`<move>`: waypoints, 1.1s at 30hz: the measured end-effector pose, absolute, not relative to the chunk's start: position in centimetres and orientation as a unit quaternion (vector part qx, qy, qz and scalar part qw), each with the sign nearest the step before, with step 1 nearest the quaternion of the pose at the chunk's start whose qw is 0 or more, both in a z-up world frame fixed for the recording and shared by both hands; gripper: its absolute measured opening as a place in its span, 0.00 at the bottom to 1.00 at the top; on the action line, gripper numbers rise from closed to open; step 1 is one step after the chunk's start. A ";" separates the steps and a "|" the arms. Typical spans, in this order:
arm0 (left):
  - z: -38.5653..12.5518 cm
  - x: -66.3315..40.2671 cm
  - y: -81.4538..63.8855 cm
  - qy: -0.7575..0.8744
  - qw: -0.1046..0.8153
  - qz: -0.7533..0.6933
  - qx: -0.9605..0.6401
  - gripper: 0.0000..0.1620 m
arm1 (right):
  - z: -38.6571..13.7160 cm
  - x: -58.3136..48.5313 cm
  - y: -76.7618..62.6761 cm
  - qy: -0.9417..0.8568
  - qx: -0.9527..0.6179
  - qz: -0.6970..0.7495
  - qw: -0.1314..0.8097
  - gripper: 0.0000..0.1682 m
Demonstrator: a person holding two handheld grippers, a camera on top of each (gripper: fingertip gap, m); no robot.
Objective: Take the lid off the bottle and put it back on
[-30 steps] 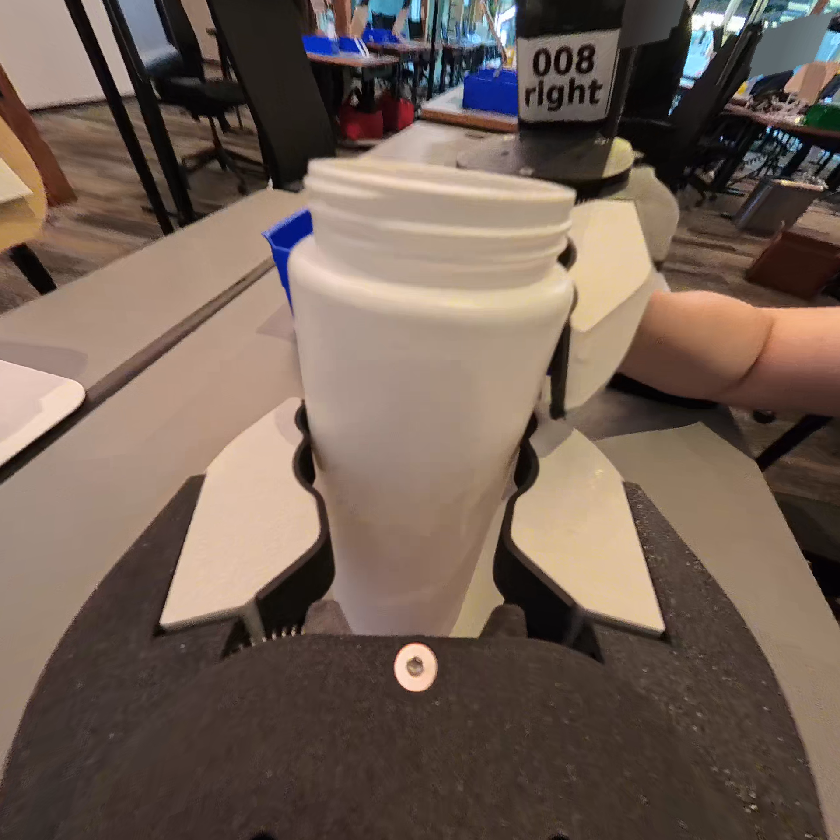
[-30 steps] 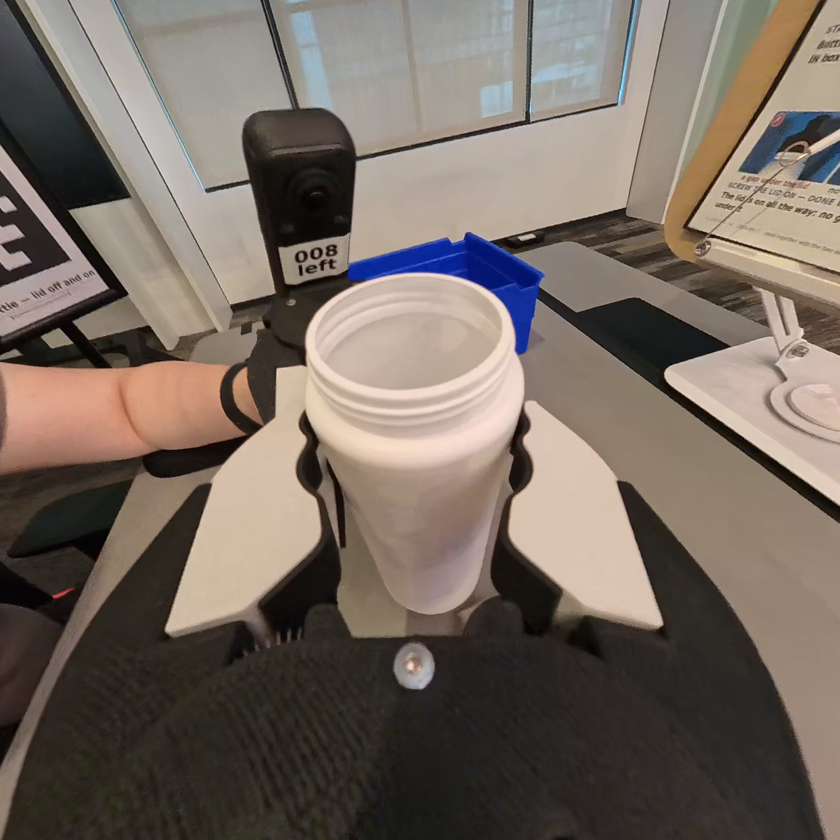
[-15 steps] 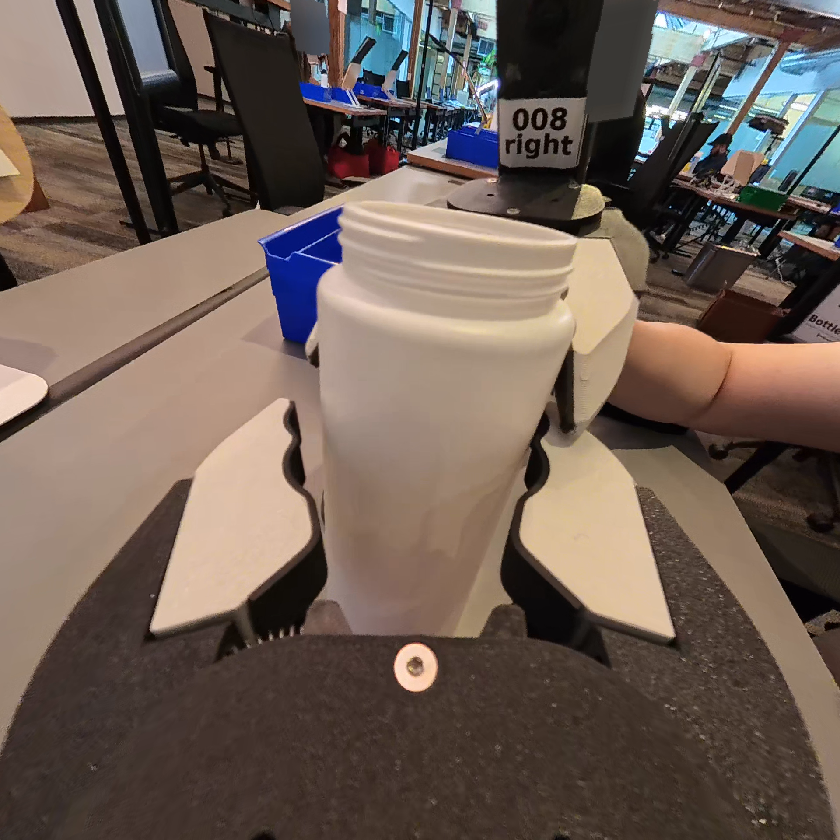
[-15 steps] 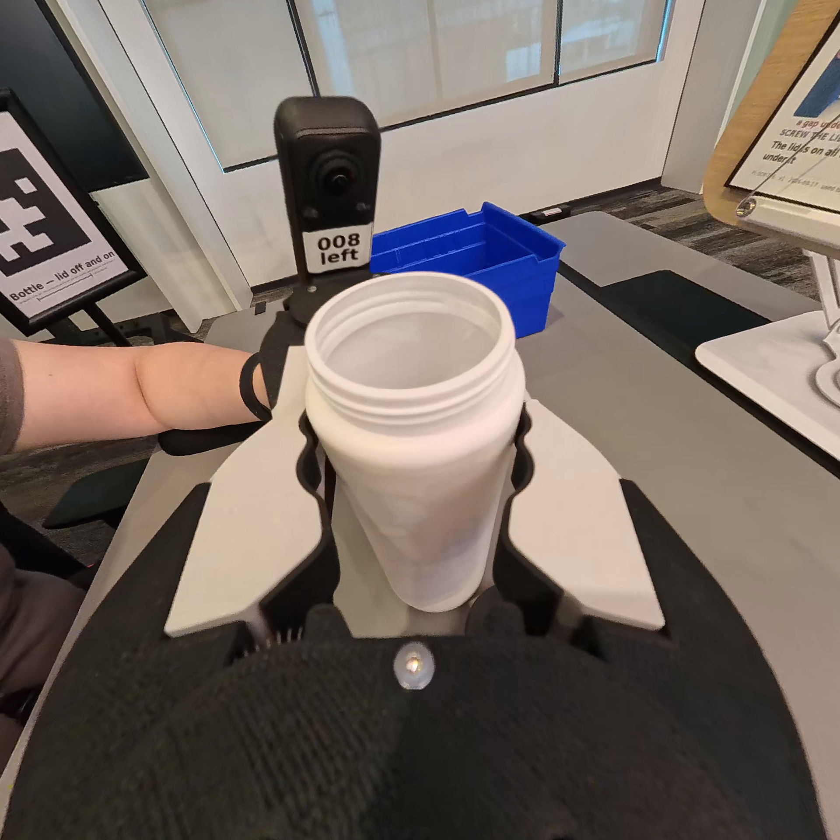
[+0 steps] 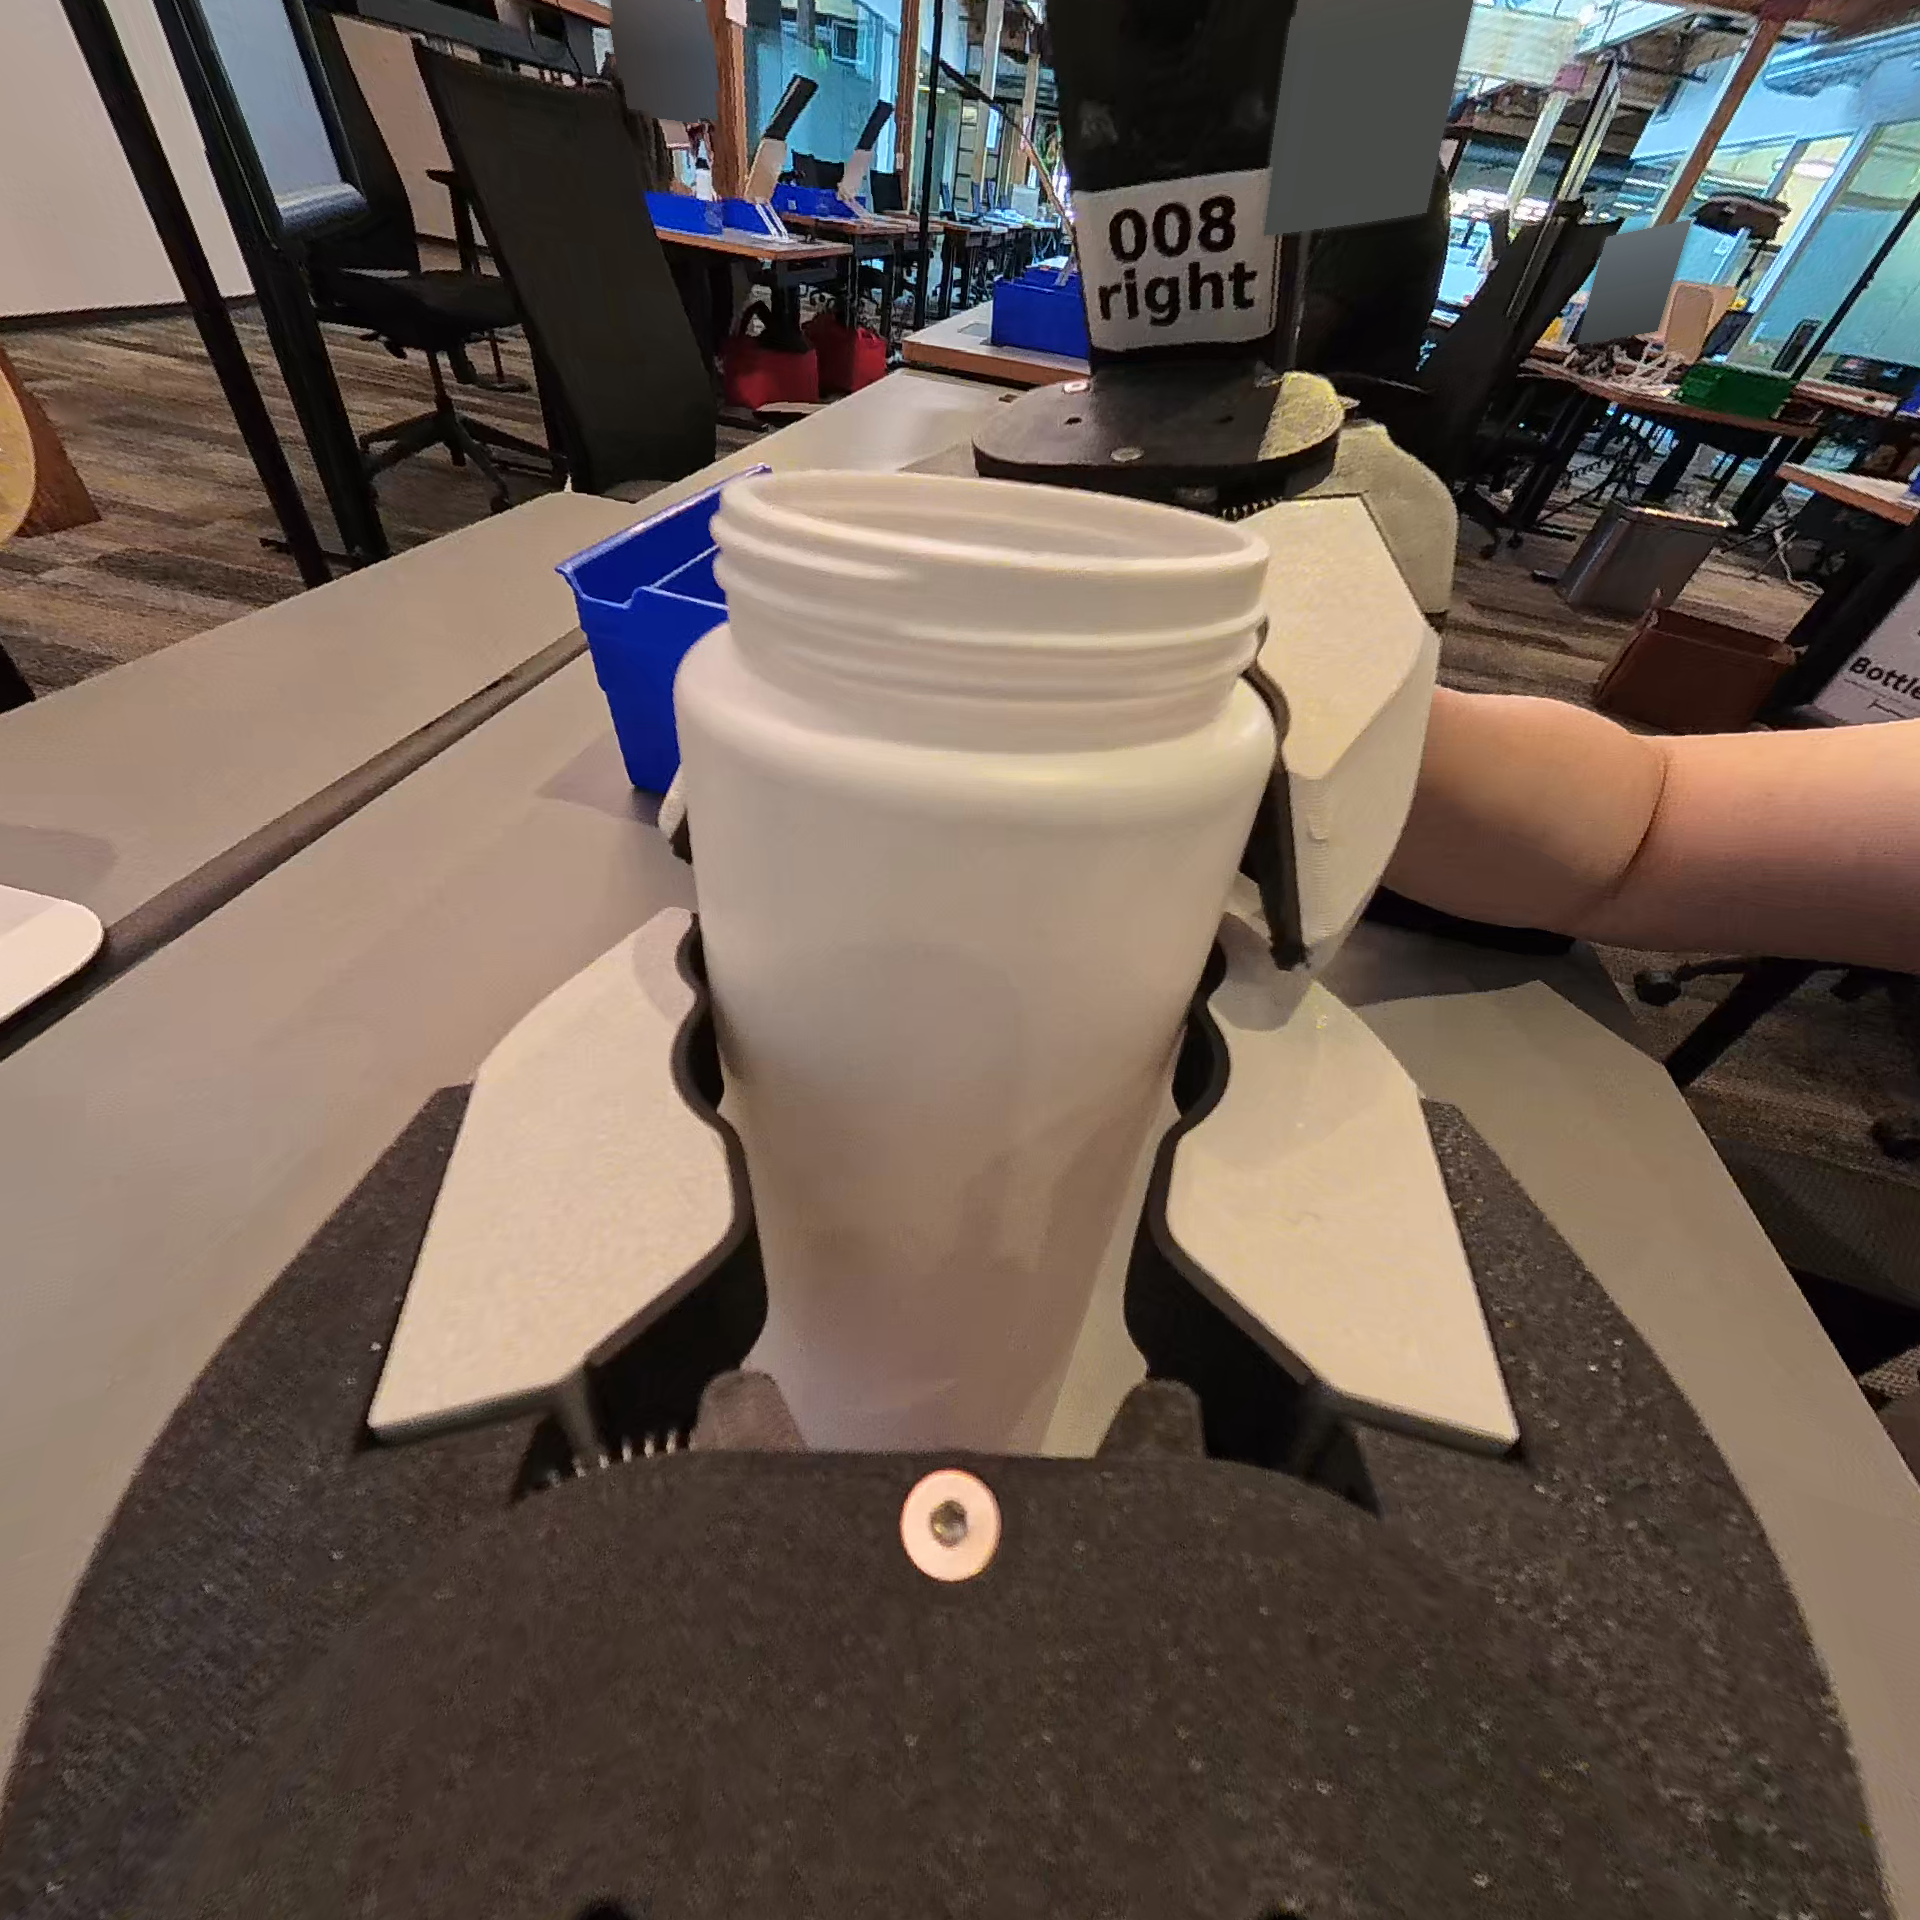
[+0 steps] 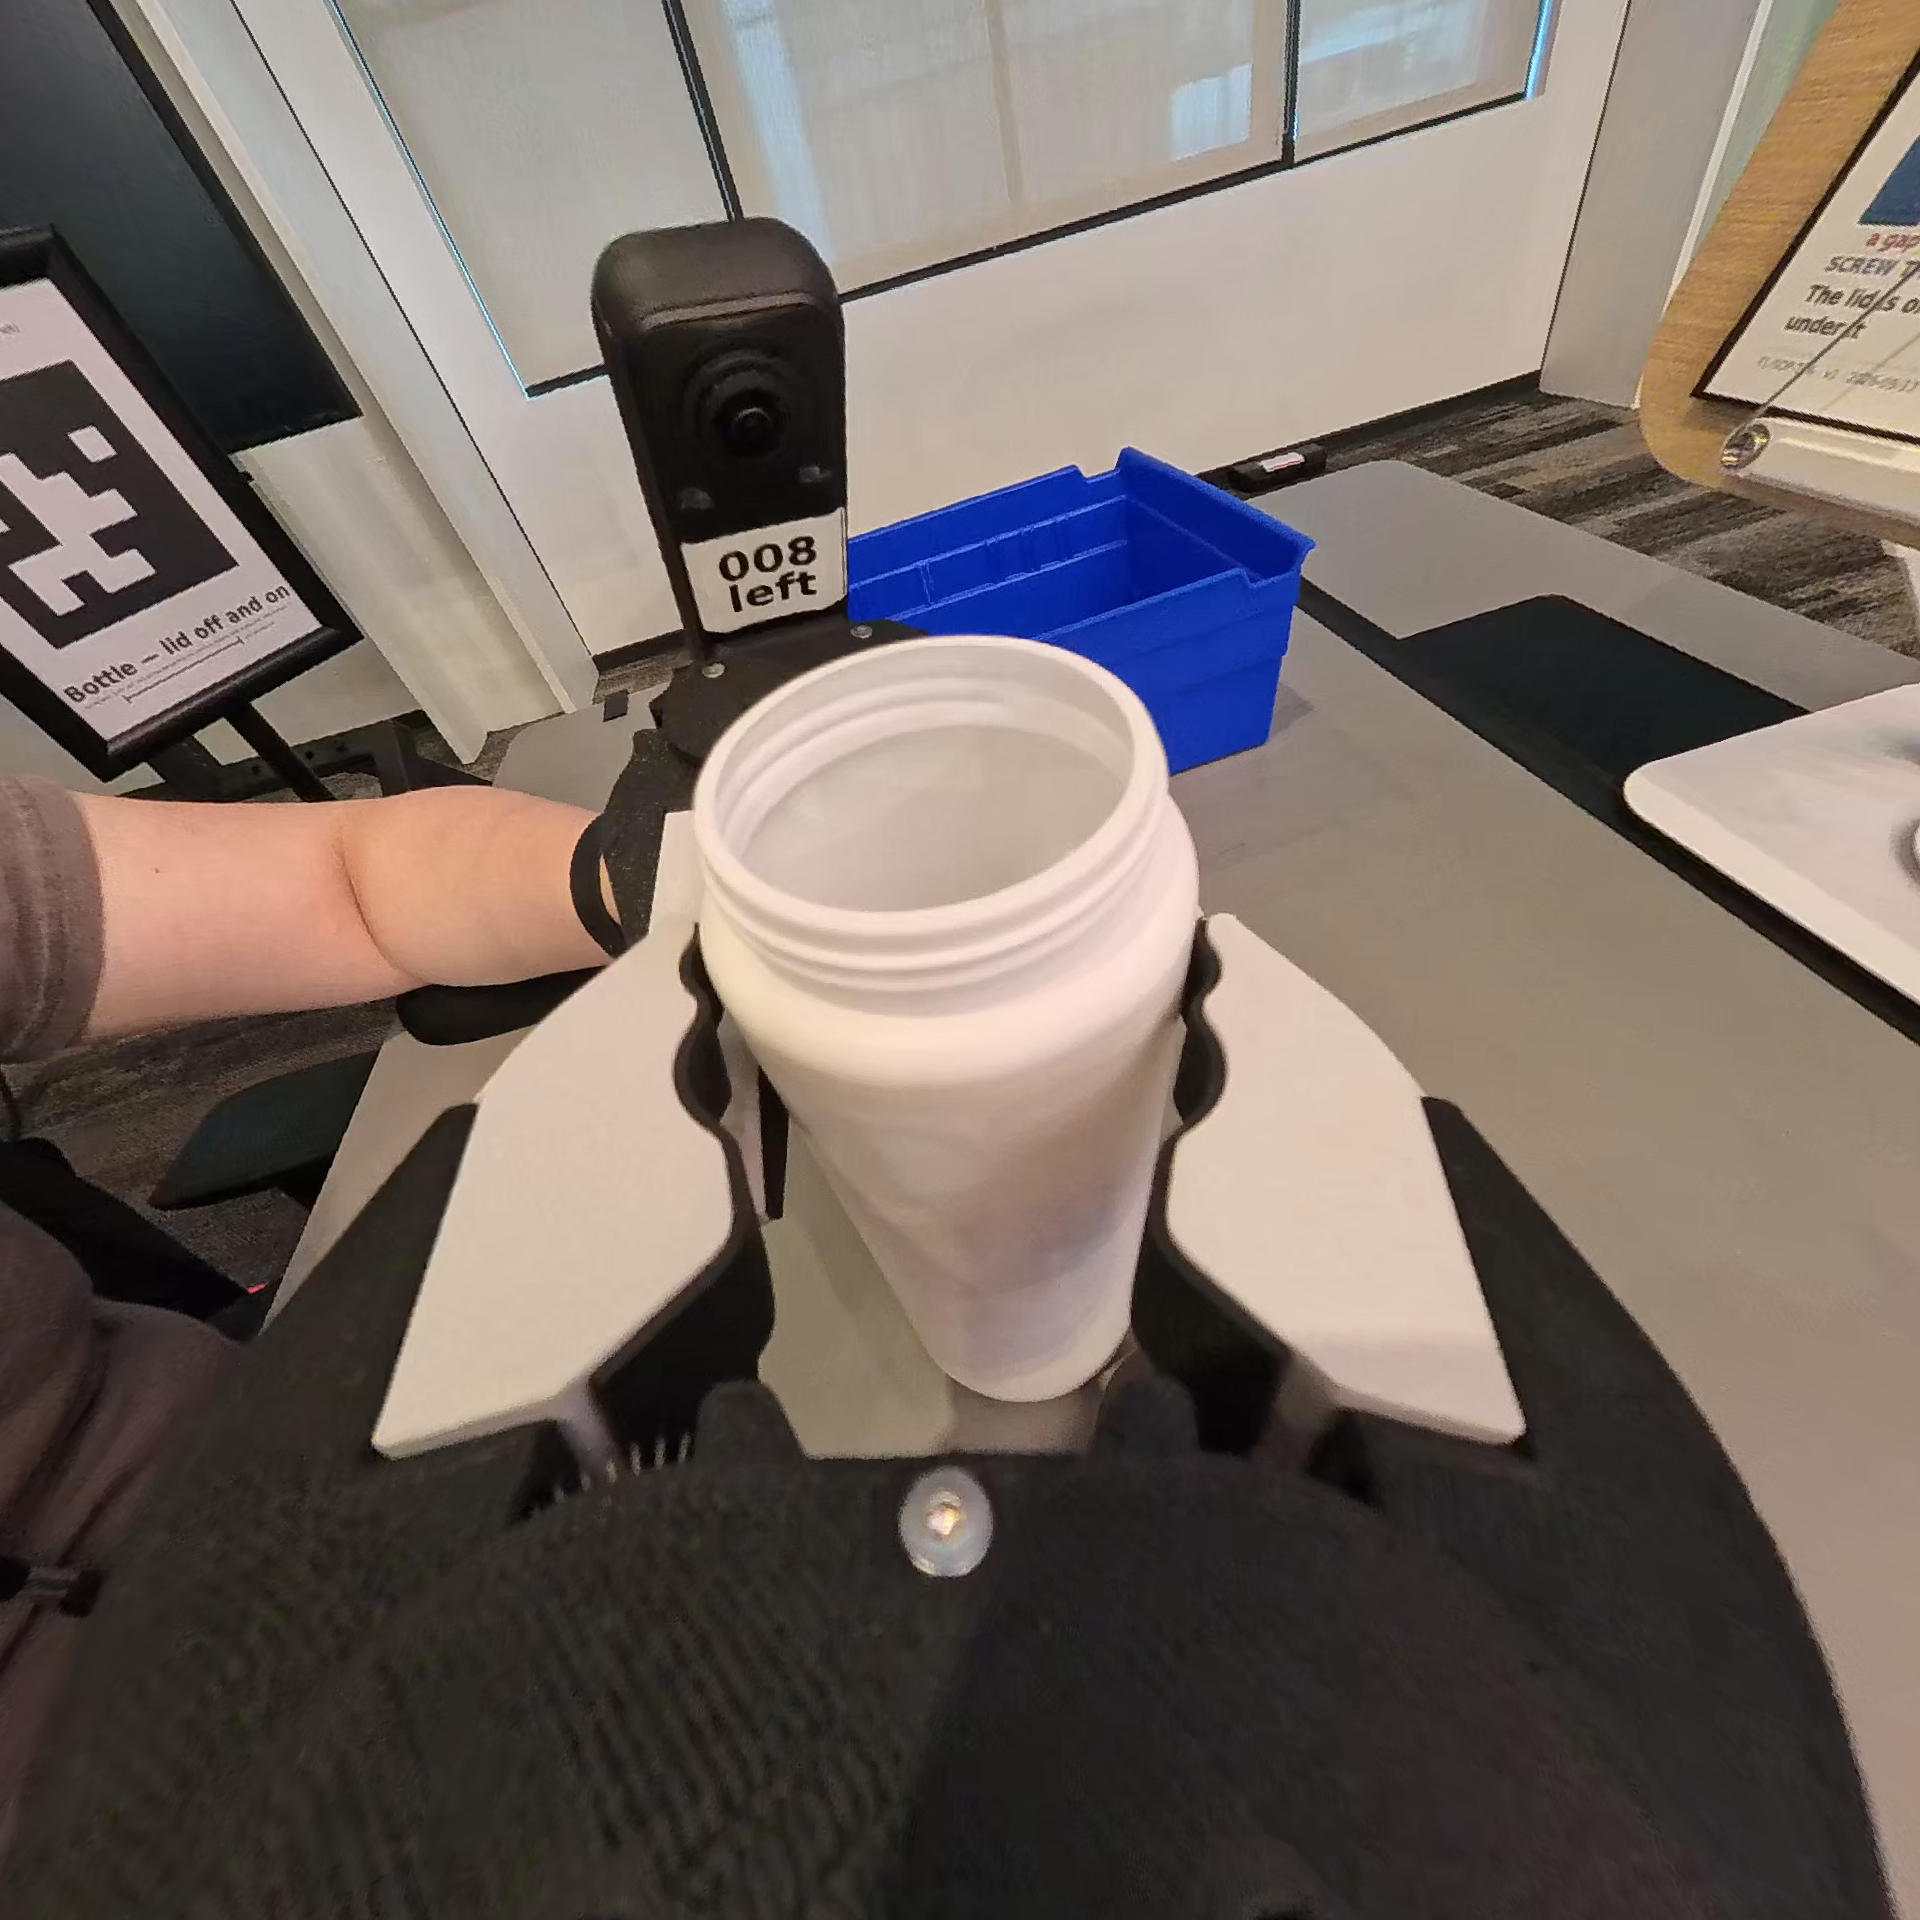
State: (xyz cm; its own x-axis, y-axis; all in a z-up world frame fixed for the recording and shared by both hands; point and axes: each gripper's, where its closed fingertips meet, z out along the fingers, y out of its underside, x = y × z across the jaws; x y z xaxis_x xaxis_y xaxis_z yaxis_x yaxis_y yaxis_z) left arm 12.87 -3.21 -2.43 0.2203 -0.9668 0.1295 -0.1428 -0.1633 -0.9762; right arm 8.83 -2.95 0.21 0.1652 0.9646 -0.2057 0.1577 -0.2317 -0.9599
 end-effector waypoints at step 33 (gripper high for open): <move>11.6 2.6 -1.5 0.361 0.610 -0.368 -0.602 0.53 | -13.4 16.0 -0.7 -0.604 -0.768 0.098 0.188 0.47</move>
State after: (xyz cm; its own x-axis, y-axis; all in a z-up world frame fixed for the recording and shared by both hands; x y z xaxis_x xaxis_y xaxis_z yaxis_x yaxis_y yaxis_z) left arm 2.62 -1.55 11.60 0.4685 -0.8835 0.0037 0.0144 0.0034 -0.9999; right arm 16.01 -0.70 -13.43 0.2513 0.9649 0.0756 0.8909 -0.2001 -0.4076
